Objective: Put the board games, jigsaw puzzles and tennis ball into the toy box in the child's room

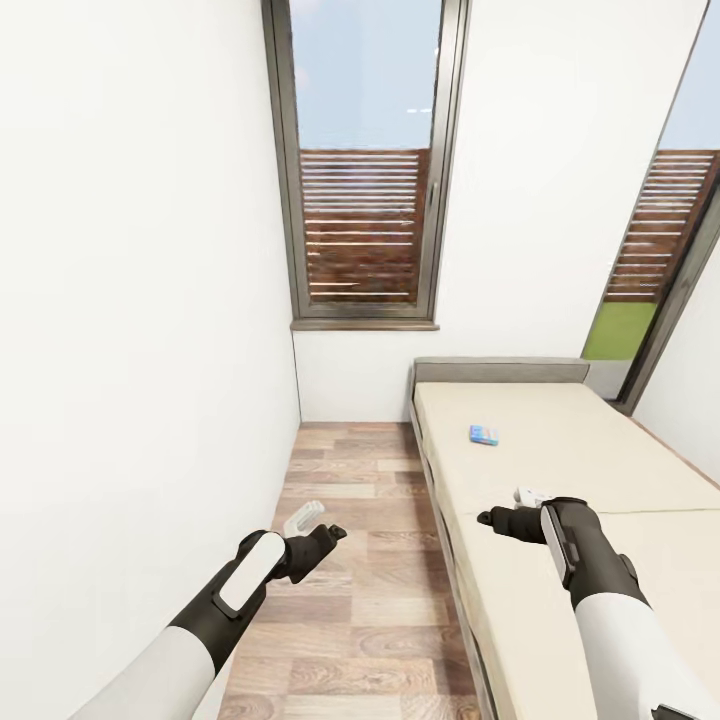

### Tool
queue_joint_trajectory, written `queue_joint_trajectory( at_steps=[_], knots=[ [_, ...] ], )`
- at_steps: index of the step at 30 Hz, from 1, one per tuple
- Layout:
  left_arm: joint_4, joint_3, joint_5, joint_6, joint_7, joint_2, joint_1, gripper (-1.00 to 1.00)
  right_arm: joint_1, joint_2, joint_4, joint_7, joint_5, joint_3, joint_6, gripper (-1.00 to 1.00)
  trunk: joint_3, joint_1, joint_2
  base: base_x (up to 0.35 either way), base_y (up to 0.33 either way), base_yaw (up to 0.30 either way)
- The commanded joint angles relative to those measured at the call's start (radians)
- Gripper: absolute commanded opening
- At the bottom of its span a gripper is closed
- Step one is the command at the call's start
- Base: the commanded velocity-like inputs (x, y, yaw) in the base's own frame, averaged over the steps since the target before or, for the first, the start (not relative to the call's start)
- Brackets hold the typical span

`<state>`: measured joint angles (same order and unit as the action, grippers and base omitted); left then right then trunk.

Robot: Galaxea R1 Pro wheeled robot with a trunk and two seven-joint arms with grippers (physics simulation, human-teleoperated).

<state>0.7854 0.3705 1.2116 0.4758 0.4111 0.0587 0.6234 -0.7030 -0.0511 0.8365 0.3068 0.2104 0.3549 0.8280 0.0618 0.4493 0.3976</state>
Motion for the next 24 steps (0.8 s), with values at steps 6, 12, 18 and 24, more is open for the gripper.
queue_joint_trajectory(
  at_steps=[6, 12, 18, 24],
  knots=[
    [0.002, 0.002, 0.01, 0.0, 0.009, 0.0, 0.001, 1.0, -0.001, 0.0, 0.001, 0.009, 0.011, 0.003, 0.003, 1.0, 0.002, 0.001, 0.002, 0.008, 0.006, 0.0],
    [0.002, 0.002, 0.01, 0.0, 0.009, 0.0, 0.001, 1.0, -0.001, 0.0, 0.001, 0.009, 0.011, 0.003, 0.003, 1.0, 0.002, 0.001, 0.002, 0.003, 0.083, 0.0],
    [0.002, 0.002, 0.01, 0.0, 0.009, 0.0, 0.001, 1.0, -0.001, 0.0, 0.001, 0.009, 0.011, 0.003, 0.004, 1.0, 0.002, 0.001, 0.002, 0.001, 0.048, 0.0],
    [0.002, 0.002, 0.01, 0.001, 0.009, 0.0, 0.001, 1.0, -0.001, 0.0, 0.001, 0.009, 0.011, 0.003, 0.004, 1.0, 0.002, 0.001, 0.002, 0.0, 0.018, 0.0]
  ],
)
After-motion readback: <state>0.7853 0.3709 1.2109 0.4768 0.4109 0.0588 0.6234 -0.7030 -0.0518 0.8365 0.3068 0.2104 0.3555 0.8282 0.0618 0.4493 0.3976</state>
